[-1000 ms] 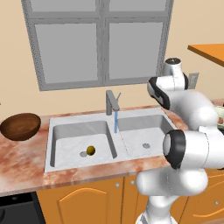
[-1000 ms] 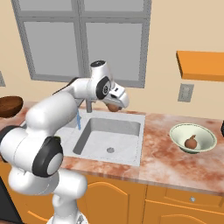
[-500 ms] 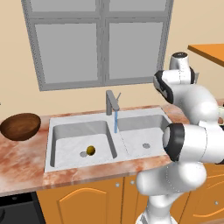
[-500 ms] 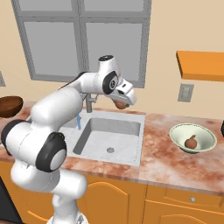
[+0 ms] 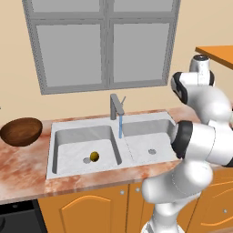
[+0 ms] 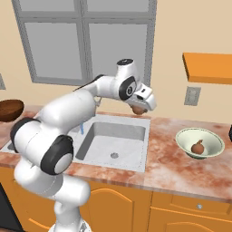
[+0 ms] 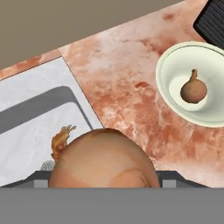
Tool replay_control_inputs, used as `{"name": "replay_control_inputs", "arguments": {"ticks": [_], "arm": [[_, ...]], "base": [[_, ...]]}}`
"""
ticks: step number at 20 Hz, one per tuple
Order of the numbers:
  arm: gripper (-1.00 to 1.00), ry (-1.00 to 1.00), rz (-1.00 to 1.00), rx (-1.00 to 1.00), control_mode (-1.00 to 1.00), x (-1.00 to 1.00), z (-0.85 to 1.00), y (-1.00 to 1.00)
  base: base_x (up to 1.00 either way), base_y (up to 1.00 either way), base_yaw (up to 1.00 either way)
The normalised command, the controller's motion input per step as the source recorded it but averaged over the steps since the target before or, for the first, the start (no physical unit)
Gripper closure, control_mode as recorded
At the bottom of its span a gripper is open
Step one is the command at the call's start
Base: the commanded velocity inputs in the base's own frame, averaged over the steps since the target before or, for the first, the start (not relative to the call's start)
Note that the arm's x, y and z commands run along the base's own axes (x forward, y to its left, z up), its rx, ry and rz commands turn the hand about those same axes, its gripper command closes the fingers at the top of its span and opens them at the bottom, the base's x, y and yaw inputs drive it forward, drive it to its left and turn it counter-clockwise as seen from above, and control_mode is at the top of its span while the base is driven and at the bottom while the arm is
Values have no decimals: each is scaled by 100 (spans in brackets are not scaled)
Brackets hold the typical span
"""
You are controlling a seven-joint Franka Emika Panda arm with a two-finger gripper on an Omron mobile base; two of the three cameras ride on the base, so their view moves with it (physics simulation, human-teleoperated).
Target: Pick the onions from the sink and place them in one bowl. Place the lemon in the other bowl. Then turn off the sink faucet.
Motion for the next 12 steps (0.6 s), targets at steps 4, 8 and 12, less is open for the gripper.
{"name": "replay_control_inputs", "arguments": {"ticks": [4, 8, 12], "arm": [[100, 0, 0, 0, -100, 0, -11, -60], [100, 0, 0, 0, -100, 0, -15, -60], [100, 0, 0, 0, -100, 0, -13, -59]], "base": [[0, 0, 0], [0, 0, 0], [0, 0, 0]]}}
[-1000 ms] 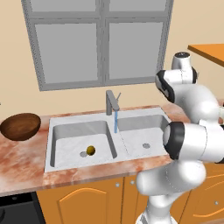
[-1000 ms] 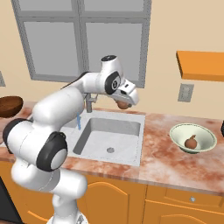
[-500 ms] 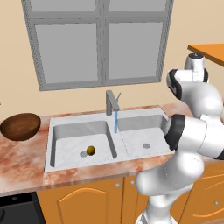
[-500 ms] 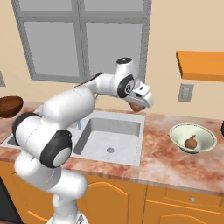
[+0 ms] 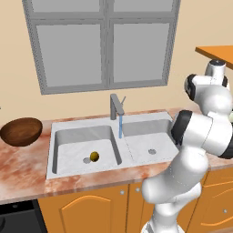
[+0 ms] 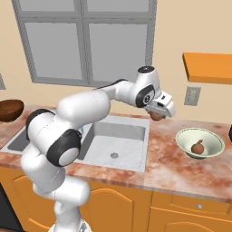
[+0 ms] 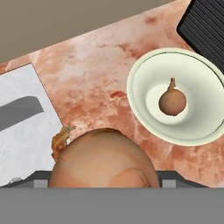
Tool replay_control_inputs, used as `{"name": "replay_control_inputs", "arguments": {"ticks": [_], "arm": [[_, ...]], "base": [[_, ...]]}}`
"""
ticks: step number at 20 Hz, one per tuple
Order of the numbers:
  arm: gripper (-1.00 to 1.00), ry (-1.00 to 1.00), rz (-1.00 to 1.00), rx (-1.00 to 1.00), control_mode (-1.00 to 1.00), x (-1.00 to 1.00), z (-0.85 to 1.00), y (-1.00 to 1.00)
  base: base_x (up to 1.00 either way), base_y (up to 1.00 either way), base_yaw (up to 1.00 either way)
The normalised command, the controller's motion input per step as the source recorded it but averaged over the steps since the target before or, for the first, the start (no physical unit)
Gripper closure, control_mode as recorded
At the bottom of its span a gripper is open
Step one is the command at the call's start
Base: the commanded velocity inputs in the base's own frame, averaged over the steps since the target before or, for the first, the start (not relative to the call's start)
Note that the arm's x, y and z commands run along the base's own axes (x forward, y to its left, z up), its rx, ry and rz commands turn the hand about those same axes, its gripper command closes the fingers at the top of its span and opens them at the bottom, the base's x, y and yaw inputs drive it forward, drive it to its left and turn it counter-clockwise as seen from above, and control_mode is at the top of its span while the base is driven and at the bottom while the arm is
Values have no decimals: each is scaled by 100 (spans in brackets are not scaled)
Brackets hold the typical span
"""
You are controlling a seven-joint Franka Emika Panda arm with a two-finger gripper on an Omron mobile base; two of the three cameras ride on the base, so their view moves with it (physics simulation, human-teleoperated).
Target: Pick the onions from the sink and place them in one bowl. Place the lemon in the other bowl. Then turn off the sink faucet.
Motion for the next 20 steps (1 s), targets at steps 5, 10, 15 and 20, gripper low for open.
{"name": "replay_control_inputs", "arguments": {"ticks": [5, 10, 15, 20], "arm": [[100, 0, 0, 0, -100, 0, -7, -58], [100, 0, 0, 0, -100, 0, -9, -57], [100, 0, 0, 0, -100, 0, -13, -50], [100, -5, 0, 0, -100, 0, -25, -33]], "base": [[0, 0, 0], [0, 0, 0], [0, 0, 0], [0, 0, 0]]}}
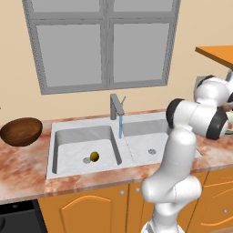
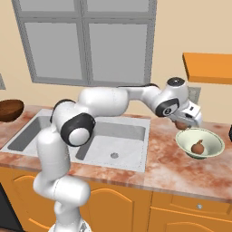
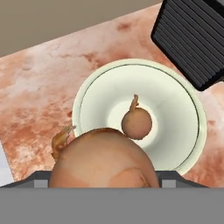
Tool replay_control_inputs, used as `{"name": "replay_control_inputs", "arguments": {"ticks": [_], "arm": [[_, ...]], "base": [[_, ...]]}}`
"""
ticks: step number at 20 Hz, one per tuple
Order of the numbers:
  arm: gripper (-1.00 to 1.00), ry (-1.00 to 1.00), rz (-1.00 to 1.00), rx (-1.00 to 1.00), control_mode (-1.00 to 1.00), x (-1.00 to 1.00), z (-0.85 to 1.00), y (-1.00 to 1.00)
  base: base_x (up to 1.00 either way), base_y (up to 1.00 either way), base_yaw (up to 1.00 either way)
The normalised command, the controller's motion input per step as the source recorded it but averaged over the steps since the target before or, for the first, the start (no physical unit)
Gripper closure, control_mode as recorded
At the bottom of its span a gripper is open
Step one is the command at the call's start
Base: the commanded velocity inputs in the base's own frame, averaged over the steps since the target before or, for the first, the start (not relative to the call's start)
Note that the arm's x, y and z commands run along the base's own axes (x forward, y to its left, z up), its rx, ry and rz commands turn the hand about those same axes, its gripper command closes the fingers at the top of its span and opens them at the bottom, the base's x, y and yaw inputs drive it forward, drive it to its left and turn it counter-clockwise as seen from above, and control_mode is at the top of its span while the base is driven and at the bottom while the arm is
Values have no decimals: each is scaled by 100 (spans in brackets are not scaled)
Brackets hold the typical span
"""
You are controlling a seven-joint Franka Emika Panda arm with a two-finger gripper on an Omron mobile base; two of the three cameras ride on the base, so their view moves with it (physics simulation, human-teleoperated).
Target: Pick the onions from the sink and place them in one bowl. Place the lemon in the other bowl. Then turn off the sink faucet.
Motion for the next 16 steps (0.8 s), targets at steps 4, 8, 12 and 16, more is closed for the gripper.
{"name": "replay_control_inputs", "arguments": {"ticks": [4, 8, 12, 16], "arm": [[100, -7, 0, 0, -100, 0, -32, -23], [100, -4, 0, 0, -100, 0, -26, -23], [100, 0, 0, 0, -100, 5, -17, -31], [100, 0, 0, 0, -100, 24, -15, -26]], "base": [[0, 0, 0], [0, 0, 0], [0, 0, 0], [0, 0, 0]]}}
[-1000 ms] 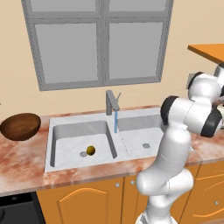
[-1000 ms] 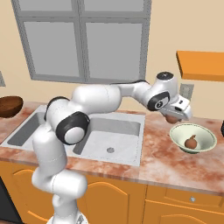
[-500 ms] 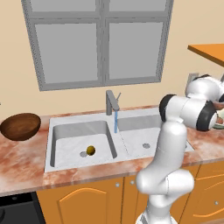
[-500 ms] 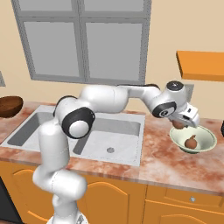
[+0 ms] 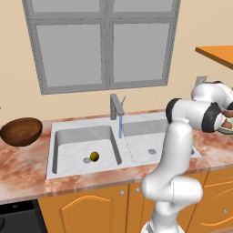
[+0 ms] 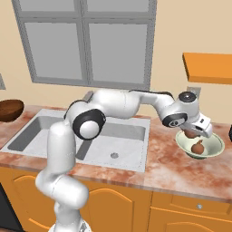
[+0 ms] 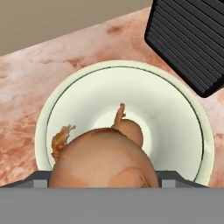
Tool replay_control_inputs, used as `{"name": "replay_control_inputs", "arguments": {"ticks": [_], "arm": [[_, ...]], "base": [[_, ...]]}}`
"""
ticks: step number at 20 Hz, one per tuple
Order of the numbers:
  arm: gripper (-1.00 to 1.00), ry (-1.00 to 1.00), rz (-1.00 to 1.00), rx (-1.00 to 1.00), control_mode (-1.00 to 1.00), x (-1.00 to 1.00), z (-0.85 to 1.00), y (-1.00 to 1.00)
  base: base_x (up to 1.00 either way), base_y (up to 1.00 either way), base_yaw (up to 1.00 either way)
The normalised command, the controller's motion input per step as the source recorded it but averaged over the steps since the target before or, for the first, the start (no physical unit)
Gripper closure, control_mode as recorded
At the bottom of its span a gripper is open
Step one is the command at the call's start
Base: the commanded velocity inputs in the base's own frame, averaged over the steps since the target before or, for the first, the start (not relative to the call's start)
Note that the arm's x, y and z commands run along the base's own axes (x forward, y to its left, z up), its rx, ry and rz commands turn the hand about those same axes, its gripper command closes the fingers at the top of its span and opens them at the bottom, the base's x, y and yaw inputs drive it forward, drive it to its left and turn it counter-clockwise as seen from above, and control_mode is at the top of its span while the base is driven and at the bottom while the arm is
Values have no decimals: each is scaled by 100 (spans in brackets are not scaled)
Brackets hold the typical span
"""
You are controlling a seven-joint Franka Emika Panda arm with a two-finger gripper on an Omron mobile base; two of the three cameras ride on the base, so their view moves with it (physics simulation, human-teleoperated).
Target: Pick the onions from the sink and place them in one bowl. Place the lemon in the other bowl. Then turn off the sink faucet.
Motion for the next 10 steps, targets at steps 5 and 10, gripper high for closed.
{"name": "replay_control_inputs", "arguments": {"ticks": [5, 10], "arm": [[100, 0, 0, 0, -100, 40, -18, -16], [100, 0, 0, 0, -100, 33, -24, -17]], "base": [[0, 0, 0], [0, 0, 0]]}}
